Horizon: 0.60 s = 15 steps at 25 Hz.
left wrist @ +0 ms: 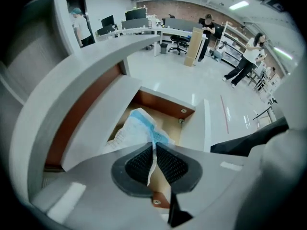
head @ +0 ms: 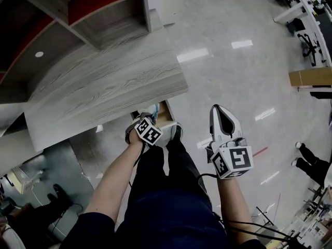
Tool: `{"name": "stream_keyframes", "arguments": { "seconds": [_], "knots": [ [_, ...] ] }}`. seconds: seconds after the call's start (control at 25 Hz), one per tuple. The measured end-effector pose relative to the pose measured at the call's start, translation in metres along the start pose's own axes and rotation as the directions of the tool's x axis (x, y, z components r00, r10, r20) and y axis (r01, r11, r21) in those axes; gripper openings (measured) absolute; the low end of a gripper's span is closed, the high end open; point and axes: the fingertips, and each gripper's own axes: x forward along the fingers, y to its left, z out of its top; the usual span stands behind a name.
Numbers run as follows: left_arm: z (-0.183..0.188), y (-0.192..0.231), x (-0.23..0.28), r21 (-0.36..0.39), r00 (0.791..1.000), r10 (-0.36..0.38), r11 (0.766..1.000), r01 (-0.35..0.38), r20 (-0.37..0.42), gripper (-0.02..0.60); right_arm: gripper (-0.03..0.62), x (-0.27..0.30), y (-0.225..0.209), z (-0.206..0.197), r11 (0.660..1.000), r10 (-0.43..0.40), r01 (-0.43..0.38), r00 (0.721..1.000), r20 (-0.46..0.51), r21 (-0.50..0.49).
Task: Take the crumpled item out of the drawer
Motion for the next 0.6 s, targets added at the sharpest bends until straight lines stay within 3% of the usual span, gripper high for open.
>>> {"name": "stream_keyframes", "arguments": {
  "seconds": [0.28,0.6],
  "knots": [
    [0.009,-0.015,-0.036,-0.029,0.996,-0.040,0.999,0.042,0.079,0.028,0.006,0.010,0.031,0.007,0.998,0.064,-0.063,0.998,0.010,-0.030],
    [0.018,-0.022,-0.092,-0.032,0.986,-0.011,0.999,0.017,0.168,0.025,0.006,0.023,0.073,0.026,0.984,0.161,-0.158,0.987,0.030,-0.078]
  ]
}}
